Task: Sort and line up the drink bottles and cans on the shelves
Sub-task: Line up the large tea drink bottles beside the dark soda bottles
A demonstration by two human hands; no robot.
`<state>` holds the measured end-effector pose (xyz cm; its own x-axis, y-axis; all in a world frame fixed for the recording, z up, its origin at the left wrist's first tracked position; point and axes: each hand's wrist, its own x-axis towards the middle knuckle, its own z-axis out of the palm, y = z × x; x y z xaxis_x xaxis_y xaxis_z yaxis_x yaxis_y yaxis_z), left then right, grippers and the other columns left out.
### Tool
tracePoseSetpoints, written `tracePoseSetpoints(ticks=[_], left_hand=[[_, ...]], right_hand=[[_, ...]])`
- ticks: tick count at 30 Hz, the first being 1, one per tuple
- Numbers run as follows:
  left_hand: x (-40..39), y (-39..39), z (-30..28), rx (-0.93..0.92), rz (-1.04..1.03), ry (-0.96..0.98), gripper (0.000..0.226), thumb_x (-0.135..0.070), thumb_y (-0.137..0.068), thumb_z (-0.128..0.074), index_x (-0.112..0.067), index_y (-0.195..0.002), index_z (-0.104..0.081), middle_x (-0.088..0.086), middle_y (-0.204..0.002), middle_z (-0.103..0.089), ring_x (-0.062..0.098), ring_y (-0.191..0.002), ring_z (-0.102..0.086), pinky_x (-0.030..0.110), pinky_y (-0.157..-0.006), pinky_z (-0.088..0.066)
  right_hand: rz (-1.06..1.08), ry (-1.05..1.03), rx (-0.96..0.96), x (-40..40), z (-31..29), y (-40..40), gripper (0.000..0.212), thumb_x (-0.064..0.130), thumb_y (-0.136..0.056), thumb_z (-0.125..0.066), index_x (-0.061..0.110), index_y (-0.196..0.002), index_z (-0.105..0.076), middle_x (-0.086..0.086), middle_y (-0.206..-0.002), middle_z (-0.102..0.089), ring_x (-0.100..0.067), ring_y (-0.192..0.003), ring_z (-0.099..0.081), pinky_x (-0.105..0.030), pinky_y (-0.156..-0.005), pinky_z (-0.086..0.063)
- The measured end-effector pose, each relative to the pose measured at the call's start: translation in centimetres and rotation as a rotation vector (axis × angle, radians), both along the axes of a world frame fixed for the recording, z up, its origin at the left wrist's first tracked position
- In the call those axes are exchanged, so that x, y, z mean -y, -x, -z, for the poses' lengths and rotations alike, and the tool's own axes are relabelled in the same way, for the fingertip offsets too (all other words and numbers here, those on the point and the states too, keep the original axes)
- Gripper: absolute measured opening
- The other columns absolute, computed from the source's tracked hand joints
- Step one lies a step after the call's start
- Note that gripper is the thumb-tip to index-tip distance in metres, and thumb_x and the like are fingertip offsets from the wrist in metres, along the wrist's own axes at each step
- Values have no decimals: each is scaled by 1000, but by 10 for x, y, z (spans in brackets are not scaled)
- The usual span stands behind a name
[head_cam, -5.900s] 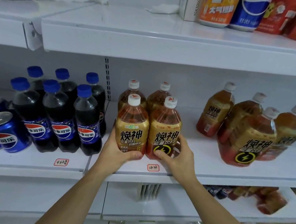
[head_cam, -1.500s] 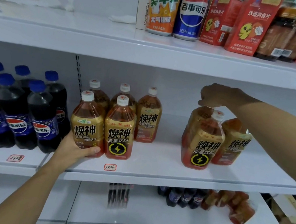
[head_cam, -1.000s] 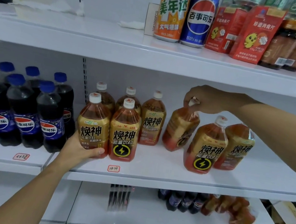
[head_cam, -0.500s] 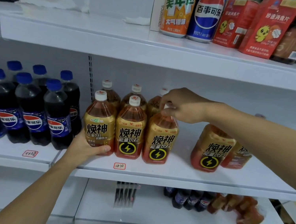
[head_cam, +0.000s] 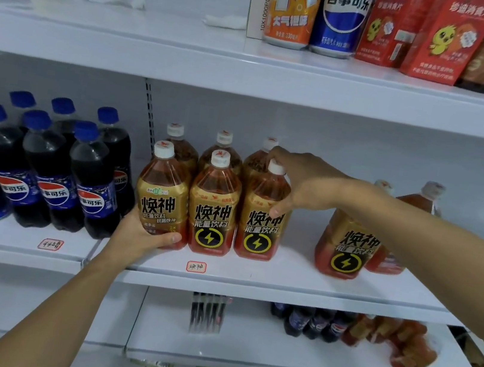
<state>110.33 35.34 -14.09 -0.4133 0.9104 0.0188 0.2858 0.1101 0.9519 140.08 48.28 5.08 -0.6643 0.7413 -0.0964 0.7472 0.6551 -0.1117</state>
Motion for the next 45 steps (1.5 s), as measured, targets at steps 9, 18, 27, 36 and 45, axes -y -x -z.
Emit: tracePoseSetpoints(ticks=[9,18,27,36,45], left_hand=[[0,-2,0,-23,-5,-15,73,-10,-57,-98,-15,-120,-62,-16,-91,-77,-5,-85,-71,15,-71,-53],[-1,-3,-2,-40,-13,-18,71,-8,-59,-97,-22,-118,-60,-18,-85,-74,-15,-79,-66,12,-70,-46],[0,-5,-2,-70,-9,-35,67,-10,-59,-97,-31,-109,-58,-25,-83,-74,-13,-80,-67,15,-72,-45],[-2,-3,2,-63,5,-57,61,-11,-60,-96,-33,-102,-58,-39,-83,-69,-19,-78,-64,16,-73,-45],[-3,3,6,-49,52,-97,68,-8,-57,-95,-6,-119,-65,-5,-97,-80,9,-87,-76,18,-71,-57]], right_hand=[[-19,-16,-127,-2,7,2,113,57,-67,-89,24,-155,-25,-3,-130,-61,-24,-105,-60,-43,-90,-54],[-75,105,-213,-11,0,-9,77,56,-81,-80,31,-143,-42,10,-128,-60,3,-86,-55,-19,-71,-43],[-25,-36,-281,-27,-52,-17,30,47,-104,-50,20,-115,-61,0,-103,-70,-13,-74,-68,-24,-64,-49],[151,48,452,-19,-49,-108,25,58,-102,-46,38,-116,-53,11,-107,-59,-13,-97,-58,-33,-79,-50],[65,-111,-131,-16,-18,-99,15,31,-101,-61,19,-107,-70,9,-100,-59,-14,-98,-54,-26,-80,-38]])
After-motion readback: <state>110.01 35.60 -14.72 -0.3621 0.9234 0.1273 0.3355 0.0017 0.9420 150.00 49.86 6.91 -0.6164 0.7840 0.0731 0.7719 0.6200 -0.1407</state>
